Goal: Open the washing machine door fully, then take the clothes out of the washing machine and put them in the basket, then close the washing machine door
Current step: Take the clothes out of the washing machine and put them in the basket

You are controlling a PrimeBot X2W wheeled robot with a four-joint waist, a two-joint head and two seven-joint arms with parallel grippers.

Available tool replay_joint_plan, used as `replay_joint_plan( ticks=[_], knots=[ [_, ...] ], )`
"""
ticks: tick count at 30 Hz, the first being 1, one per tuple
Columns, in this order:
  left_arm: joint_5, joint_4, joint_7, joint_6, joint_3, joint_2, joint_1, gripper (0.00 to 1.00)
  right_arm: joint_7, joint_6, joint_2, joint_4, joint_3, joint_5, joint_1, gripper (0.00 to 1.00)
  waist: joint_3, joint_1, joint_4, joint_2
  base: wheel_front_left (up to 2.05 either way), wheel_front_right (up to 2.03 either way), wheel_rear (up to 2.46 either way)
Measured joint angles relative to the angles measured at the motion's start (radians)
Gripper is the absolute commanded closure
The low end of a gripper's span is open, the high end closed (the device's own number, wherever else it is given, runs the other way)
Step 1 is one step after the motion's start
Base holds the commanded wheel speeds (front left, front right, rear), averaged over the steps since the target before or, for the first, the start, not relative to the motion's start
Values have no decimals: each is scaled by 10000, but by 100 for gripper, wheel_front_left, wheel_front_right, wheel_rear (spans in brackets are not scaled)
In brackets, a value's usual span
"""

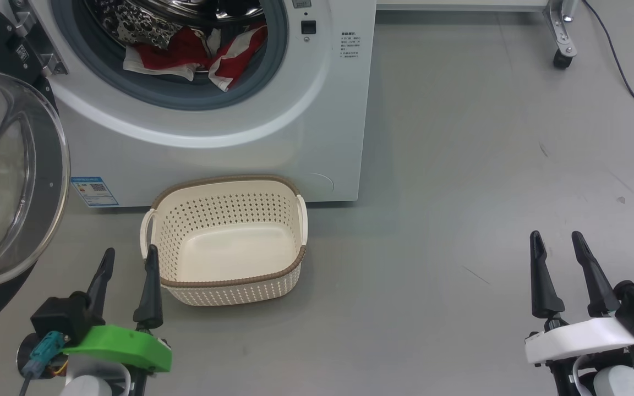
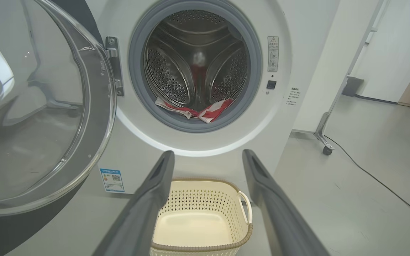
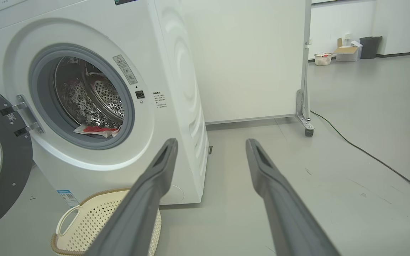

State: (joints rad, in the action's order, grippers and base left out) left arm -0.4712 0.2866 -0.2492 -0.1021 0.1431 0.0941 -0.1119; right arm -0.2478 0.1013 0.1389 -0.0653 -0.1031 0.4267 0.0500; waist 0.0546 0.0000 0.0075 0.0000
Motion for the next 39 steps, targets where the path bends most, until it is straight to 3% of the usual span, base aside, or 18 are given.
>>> replay_joint_plan(
  ticks=[19, 24, 39],
  knots=[
    [-46, -63, 0, -2, 6, -50, 141, 0, 0, -71, -48, -56, 12, -75, 1, 0, -18, 0, -1, 0, 0, 0, 0],
    [-485, -153, 0, -44, -8, -84, 145, 0, 0, -71, -86, -59, 12, -75, 1, 0, -5, 0, 0, 0, 13, -15, 2],
    [-491, -341, 0, -46, -75, -75, 151, 0, 0, -69, -128, -69, 44, -75, 4, 0, 62, 0, 26, 0, 56, -56, 0]
  ],
)
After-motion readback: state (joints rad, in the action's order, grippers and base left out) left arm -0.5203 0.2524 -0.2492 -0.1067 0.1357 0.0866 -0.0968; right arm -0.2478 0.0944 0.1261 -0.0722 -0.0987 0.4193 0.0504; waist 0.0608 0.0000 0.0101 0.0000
